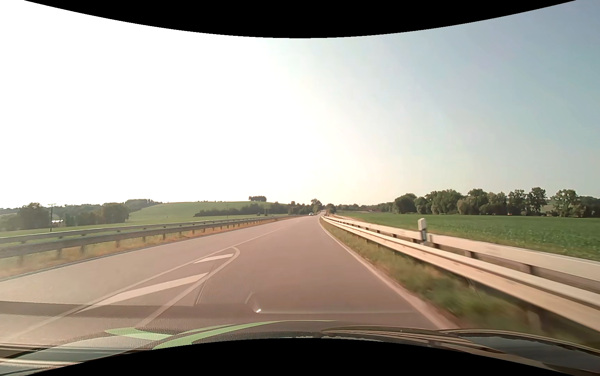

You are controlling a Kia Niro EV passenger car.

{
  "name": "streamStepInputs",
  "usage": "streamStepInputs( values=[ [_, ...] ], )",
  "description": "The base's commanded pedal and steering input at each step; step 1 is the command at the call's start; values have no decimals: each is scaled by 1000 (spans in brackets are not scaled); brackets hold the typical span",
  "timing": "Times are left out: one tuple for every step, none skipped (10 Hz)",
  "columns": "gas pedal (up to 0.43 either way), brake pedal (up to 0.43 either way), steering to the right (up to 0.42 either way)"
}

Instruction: Follow the waypoints while adhering to traffic rules and regulations

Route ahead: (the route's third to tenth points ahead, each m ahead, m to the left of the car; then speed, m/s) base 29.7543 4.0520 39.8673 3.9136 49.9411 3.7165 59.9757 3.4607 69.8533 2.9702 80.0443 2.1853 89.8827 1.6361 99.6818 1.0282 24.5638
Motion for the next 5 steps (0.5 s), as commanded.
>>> streamStepInputs(
  values=[
    [189, 0, 0],
    [189, 0, 0],
    [197, 0, 1],
    [197, 0, 1],
    [197, 0, 2]
  ],
)
